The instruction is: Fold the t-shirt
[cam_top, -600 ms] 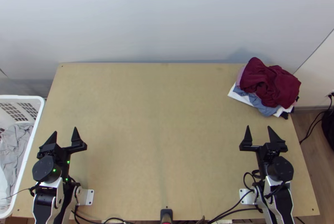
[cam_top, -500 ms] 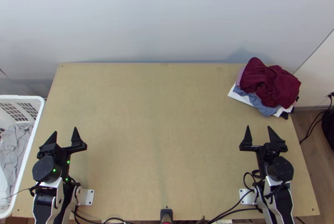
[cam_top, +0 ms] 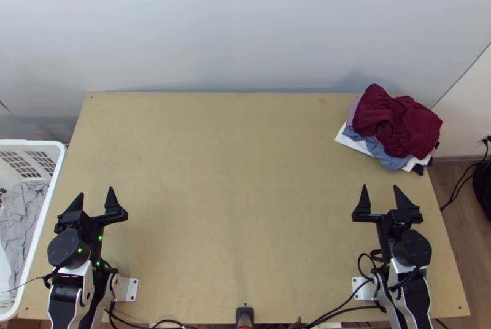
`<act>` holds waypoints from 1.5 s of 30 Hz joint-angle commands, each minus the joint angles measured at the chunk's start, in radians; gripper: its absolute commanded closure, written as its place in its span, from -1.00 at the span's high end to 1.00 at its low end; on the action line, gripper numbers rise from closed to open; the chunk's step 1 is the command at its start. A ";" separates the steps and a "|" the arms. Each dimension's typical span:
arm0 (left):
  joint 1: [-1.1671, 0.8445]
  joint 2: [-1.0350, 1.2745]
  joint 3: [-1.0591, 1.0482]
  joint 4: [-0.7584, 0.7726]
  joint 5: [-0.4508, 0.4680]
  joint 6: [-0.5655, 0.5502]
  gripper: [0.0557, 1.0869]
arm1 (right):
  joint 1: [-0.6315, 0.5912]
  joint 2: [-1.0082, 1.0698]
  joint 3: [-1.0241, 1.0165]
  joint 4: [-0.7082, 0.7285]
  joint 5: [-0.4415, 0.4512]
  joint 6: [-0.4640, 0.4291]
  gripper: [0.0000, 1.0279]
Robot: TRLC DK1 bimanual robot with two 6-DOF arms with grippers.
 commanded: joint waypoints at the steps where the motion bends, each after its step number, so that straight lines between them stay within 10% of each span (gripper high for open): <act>1: 0.000 0.000 0.000 0.000 0.001 0.000 0.92 | 0.000 0.001 0.000 0.001 0.000 0.000 0.93; 36: 0.000 0.000 0.000 0.000 -0.001 0.000 0.92 | 0.009 -0.001 0.000 -0.004 0.000 0.065 0.93; 45: 0.016 -0.001 0.008 -0.037 -0.019 -0.023 0.92 | -0.011 -0.002 -0.041 0.311 0.019 0.049 0.93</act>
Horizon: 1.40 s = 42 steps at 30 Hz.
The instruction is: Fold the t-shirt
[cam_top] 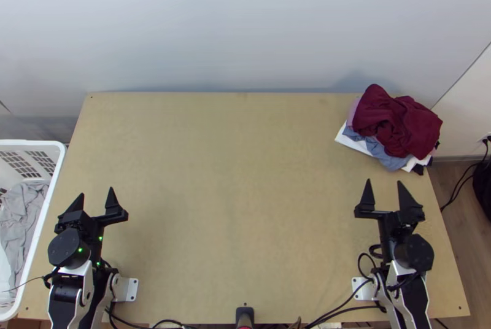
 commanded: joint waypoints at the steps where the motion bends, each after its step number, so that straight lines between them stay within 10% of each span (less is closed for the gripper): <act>1: 0.023 -0.001 0.005 -0.025 -0.042 -0.008 0.92 | -0.006 -0.001 -0.003 0.144 0.036 -0.009 0.93; 11: 0.020 0.011 0.030 0.164 -0.009 0.128 0.92 | 0.173 -0.001 0.023 0.495 0.111 -0.433 0.93; 19: 0.205 0.330 0.252 0.164 -0.009 0.079 0.92 | 0.193 0.286 0.314 0.287 0.310 -0.219 0.93; 26: 0.510 0.628 0.407 0.205 0.117 0.067 0.92 | 0.136 0.610 0.647 -0.168 0.329 0.032 0.93; 35: 0.981 1.249 0.768 0.136 0.252 0.039 0.92 | 0.172 0.547 0.614 -0.091 0.396 0.044 0.93; 42: 1.112 1.684 0.999 0.104 0.300 0.047 0.92 | 0.187 0.593 0.689 -0.290 0.405 0.126 0.93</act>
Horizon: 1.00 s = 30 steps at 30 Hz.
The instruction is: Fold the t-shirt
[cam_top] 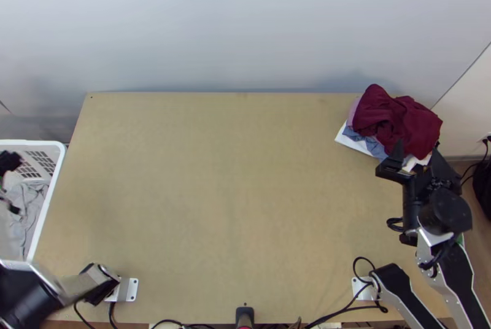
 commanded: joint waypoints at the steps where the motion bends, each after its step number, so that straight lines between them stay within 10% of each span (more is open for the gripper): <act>1: 0.171 0.461 0.259 -0.047 0.037 0.002 0.92 | 0.008 0.032 0.060 -0.107 0.022 0.061 0.93; 21: 0.275 1.376 1.210 -0.391 -0.033 -0.112 0.90 | 0.063 0.372 0.445 -0.438 0.020 0.130 0.93; 30: 0.267 1.552 1.249 -0.328 -0.055 -0.119 0.90 | 0.072 0.445 0.445 -0.438 0.022 0.133 0.93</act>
